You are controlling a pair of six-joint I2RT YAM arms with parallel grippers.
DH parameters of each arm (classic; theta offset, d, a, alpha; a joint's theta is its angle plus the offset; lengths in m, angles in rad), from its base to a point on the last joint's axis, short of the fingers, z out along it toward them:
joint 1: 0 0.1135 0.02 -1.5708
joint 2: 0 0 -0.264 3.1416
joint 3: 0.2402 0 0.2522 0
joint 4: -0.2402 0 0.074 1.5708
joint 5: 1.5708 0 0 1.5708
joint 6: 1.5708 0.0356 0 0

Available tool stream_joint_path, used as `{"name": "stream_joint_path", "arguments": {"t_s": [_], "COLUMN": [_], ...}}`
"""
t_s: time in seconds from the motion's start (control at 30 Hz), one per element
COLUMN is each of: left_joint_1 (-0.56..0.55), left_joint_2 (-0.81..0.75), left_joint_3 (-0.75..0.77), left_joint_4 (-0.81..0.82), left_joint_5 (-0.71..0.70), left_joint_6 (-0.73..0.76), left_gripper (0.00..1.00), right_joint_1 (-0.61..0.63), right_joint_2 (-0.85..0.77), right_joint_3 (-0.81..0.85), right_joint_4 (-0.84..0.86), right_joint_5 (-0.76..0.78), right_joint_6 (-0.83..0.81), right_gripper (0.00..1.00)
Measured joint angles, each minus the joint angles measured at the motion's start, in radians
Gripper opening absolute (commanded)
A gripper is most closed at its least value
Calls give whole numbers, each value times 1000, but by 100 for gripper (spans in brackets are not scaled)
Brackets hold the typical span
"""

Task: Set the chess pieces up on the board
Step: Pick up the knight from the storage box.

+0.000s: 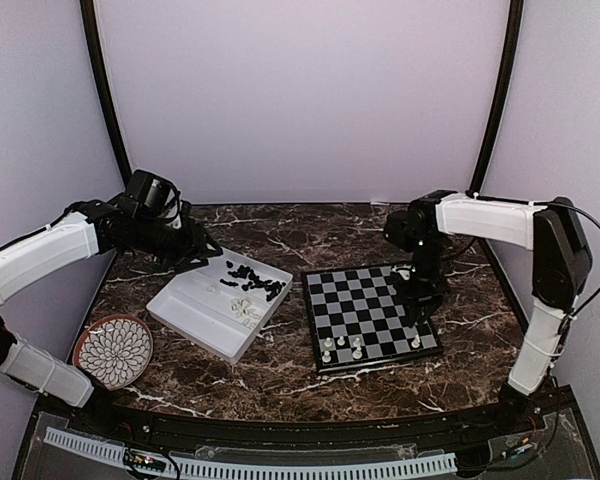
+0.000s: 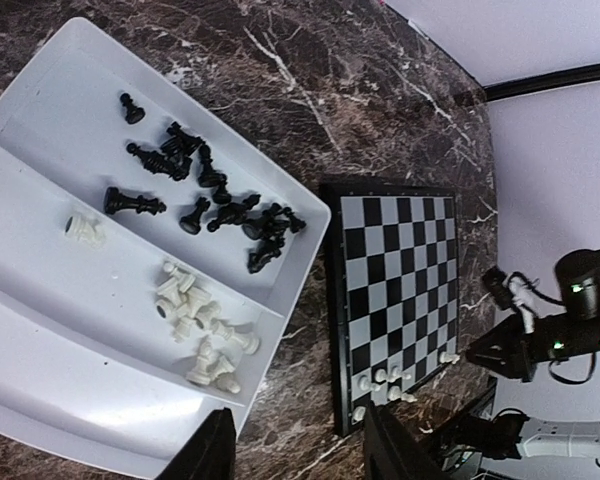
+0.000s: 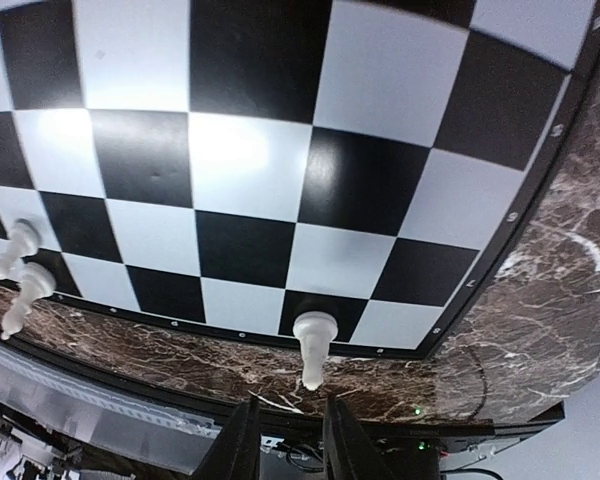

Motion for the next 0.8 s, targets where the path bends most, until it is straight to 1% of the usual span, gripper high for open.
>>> {"name": "stream_joint_path", "arguments": {"t_s": [0.2, 0.37, 0.47, 0.57, 0.8], "left_joint_1": [0, -13, -38, -76, -153], "left_joint_2": [53, 153, 226, 305, 458], "left_joint_3": [0, 1, 34, 109, 260], "left_joint_4": [-149, -214, -240, -257, -273], "left_joint_5": [-59, -88, -118, -152, -201], "left_joint_6": [137, 279, 359, 416, 458], "left_gripper": [42, 40, 40, 39, 36], "right_joint_1": [0, 0, 0, 0, 0], "right_joint_2": [-106, -234, -299, -344, -354], "right_joint_3": [113, 123, 92, 44, -28], "right_joint_4": [18, 98, 175, 229, 284], "right_joint_5": [39, 37, 22, 8, -1], "right_joint_6": [-8, -11, -10, -10, -12], "right_gripper": [20, 19, 19, 19, 19]}}
